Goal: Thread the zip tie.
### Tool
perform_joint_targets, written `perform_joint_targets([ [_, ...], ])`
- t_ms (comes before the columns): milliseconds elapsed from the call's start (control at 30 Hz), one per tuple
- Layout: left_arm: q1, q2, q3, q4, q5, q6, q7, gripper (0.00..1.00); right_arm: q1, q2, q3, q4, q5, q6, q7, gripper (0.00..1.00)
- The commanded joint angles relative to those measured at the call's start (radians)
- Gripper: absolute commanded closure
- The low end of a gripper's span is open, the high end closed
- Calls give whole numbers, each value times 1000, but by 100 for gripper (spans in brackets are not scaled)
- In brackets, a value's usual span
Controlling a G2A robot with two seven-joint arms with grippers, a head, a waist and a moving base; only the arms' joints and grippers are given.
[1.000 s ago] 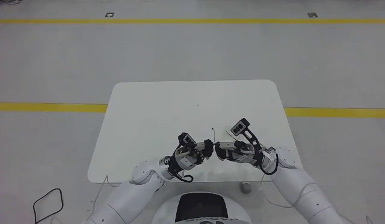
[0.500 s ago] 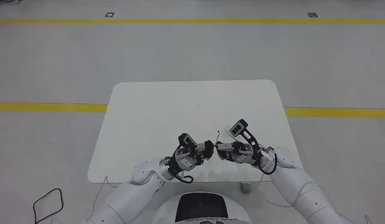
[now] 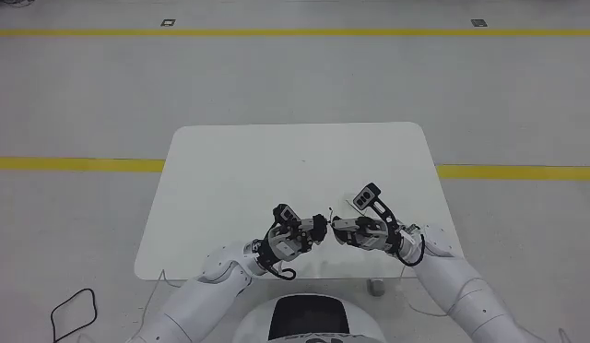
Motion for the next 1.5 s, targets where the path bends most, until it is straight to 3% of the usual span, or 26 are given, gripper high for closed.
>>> perform_joint_targets([
  [0, 0, 0, 0, 0, 0, 0, 0, 100, 0, -1, 0, 3, -2, 1, 0, 100],
  [1467, 0, 0, 0, 0, 0, 0, 0, 100, 7, -17, 5, 47, -62, 11, -11, 100],
])
